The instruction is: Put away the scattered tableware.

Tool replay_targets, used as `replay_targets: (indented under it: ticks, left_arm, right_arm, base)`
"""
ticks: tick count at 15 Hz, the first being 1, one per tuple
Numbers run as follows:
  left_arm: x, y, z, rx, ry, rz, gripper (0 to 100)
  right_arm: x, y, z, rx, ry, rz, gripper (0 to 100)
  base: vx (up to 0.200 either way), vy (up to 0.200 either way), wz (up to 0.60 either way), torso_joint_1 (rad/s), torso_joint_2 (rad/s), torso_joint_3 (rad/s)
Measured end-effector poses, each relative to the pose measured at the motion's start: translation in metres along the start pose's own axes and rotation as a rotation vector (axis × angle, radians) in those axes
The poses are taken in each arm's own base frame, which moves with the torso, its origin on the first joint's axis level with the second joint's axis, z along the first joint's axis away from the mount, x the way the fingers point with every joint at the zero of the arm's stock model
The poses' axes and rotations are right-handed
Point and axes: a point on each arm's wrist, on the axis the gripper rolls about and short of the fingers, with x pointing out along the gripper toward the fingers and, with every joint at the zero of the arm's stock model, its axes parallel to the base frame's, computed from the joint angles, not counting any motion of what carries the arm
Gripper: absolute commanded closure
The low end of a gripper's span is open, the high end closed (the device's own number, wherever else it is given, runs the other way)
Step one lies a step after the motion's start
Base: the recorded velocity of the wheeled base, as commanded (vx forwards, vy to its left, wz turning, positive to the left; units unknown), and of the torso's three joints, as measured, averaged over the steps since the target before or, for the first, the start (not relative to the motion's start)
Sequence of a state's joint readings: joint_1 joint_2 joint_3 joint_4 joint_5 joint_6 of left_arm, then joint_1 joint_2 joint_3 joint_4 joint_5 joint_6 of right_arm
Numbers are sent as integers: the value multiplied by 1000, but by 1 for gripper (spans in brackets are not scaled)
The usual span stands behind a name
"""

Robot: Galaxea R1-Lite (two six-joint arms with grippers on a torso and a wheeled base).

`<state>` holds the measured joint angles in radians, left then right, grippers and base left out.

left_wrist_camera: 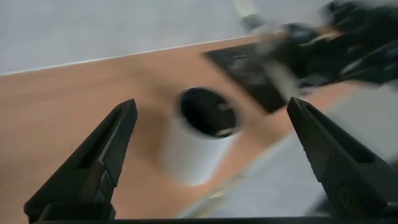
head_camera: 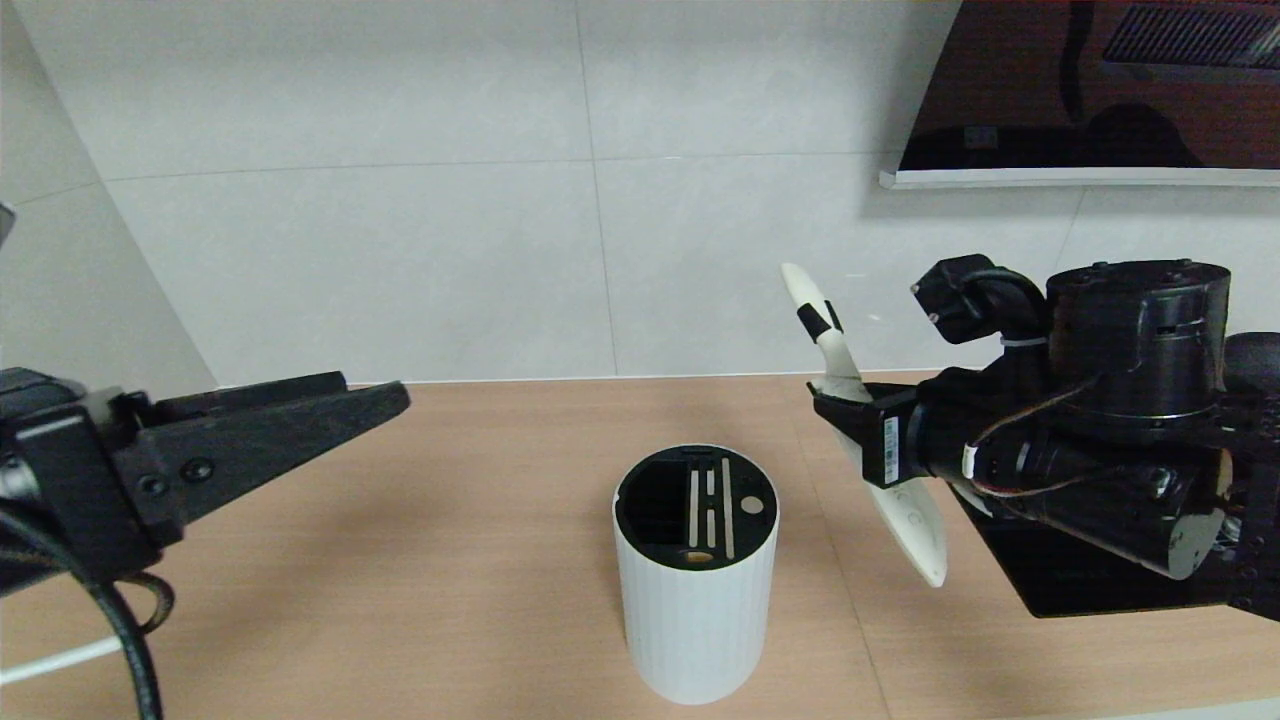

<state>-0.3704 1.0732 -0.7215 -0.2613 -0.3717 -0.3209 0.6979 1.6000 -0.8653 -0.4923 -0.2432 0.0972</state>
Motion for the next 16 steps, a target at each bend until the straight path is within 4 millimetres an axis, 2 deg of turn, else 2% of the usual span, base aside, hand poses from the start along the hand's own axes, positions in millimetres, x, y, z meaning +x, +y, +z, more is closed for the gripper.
replay_targets:
  ticks: [6, 10, 16]
  left_arm:
    - [46, -1, -15, -145, 19, -119, 0]
    - [68, -11, -23, -274, -2, -221, 0]
    - [94, -13, -33, -463, 8, -275, 0]
  right_arm:
    - [-5, 30, -6, 46, 16, 98, 100]
    - [-7, 41, -12, 53, 13, 146, 100]
    - [-13, 57, -14, 61, -27, 207, 100]
  base:
    - [0, 0, 0, 0, 0, 0]
    - [0, 0, 0, 0, 0, 0]
    - [0, 0, 0, 0, 0, 0]
